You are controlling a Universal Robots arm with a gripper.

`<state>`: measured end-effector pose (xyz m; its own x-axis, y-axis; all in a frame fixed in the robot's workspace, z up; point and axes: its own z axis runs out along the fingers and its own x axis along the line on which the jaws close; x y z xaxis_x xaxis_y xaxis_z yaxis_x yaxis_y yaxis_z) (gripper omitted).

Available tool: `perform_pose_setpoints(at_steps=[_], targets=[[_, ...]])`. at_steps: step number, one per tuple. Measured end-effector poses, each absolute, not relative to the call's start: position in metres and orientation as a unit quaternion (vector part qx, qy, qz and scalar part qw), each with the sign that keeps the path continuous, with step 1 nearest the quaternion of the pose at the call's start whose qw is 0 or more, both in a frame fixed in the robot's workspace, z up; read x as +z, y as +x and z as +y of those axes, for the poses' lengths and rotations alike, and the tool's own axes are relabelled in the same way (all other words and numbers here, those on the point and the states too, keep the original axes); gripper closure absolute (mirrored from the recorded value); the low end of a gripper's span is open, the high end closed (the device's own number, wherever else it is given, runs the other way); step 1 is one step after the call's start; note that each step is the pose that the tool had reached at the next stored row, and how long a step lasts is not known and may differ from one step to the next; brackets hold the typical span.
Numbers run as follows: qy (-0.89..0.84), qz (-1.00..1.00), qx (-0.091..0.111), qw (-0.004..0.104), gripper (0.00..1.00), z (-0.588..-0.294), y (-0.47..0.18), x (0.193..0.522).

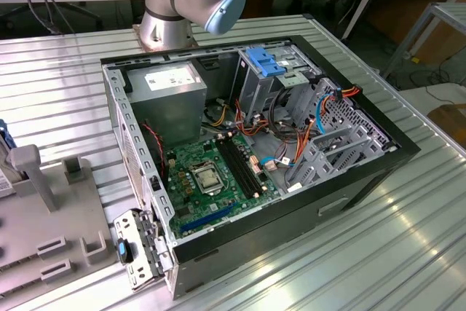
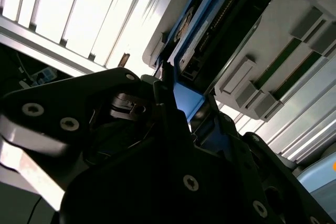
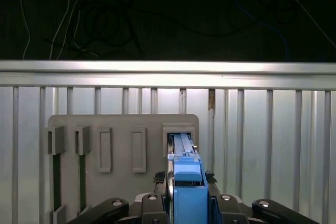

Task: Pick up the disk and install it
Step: 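Pick up the disk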

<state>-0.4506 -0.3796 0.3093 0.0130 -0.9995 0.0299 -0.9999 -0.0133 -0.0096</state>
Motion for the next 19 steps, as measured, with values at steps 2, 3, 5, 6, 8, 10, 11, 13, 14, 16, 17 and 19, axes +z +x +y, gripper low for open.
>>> perform_pose_setpoints(at_steps=[2,3,5,6,8,10,11,13,14,16,17,19], targets=[[0.712,-0.702,0.014,0.007,0.63,-0.380,-0.451,0.309],[0.712,-0.702,0.014,0.007,0.63,-0.380,-0.451,0.310],[0.712,-0.702,0.014,0.007,0.63,-0.380,-0.451,0.310],[0.712,-0.702,0.014,0.007,0.63,-0.380,-0.451,0.310],[0.712,-0.702,0.014,0.007,0.63,-0.380,-0.451,0.310],[0.712,-0.702,0.014,0.007,0.63,-0.380,-0.451,0.310],[0.712,-0.702,0.014,0.007,0.63,-0.380,-0.451,0.310],[0.712,-0.702,0.014,0.007,0.63,-0.380,-0.451,0.312],[0.712,-0.702,0.014,0.007,0.63,-0.380,-0.451,0.313],[0.712,-0.702,0.015,0.008,0.63,-0.380,-0.451,0.316],[0.712,-0.702,0.015,0.008,0.63,-0.380,-0.451,0.317],[0.712,-0.702,0.015,0.008,0.63,-0.380,-0.451,0.320]])
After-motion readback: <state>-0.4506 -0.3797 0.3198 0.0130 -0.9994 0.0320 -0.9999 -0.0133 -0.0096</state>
